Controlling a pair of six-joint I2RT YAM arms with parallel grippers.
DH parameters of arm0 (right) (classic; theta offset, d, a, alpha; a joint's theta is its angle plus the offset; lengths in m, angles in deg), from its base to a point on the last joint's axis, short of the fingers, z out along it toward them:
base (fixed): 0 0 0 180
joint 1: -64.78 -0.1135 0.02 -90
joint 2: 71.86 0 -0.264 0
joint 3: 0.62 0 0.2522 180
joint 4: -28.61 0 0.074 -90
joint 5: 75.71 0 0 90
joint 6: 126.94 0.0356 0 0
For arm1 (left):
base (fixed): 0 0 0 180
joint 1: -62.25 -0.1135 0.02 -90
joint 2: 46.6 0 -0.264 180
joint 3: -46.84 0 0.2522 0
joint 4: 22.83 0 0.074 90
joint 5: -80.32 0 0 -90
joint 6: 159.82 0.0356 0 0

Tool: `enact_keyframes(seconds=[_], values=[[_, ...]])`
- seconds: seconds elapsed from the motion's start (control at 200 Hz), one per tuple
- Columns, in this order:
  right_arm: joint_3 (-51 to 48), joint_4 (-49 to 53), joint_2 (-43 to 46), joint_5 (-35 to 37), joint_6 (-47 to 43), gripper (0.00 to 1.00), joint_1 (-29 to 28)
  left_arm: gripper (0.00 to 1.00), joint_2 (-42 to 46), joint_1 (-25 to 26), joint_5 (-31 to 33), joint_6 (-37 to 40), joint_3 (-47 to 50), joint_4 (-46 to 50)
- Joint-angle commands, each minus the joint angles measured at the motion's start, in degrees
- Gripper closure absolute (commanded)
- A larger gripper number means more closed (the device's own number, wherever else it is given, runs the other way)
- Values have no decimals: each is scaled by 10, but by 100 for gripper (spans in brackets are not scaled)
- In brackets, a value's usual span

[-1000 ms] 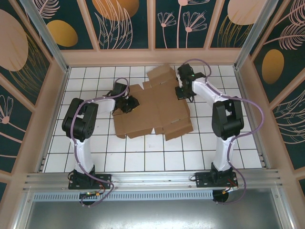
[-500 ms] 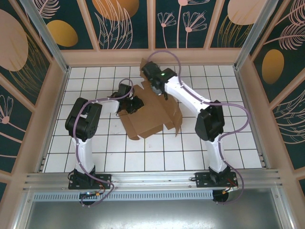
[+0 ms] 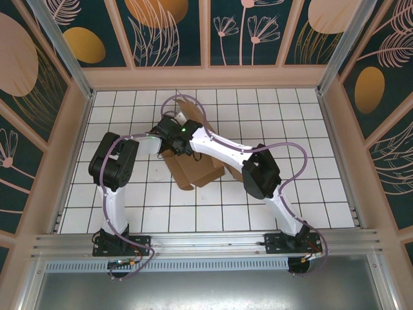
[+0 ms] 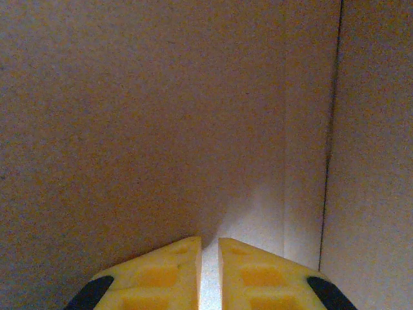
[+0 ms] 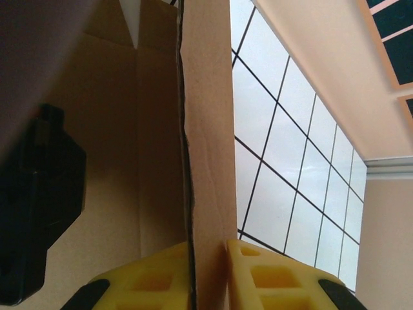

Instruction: Fold the paper box

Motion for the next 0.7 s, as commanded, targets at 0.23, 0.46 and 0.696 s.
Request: enact_keyframes(seconds=[0.23, 0.46, 0.696], values=[[-29, 17, -18, 16, -16, 80, 16, 84, -2, 0, 6, -5, 25, -1], [-178, -138, 88, 37, -123, 78, 57, 83, 1, -4, 2, -14, 27, -9], [-333, -378, 138, 109, -317, 79, 73, 83, -3, -4, -6, -17, 21, -15]])
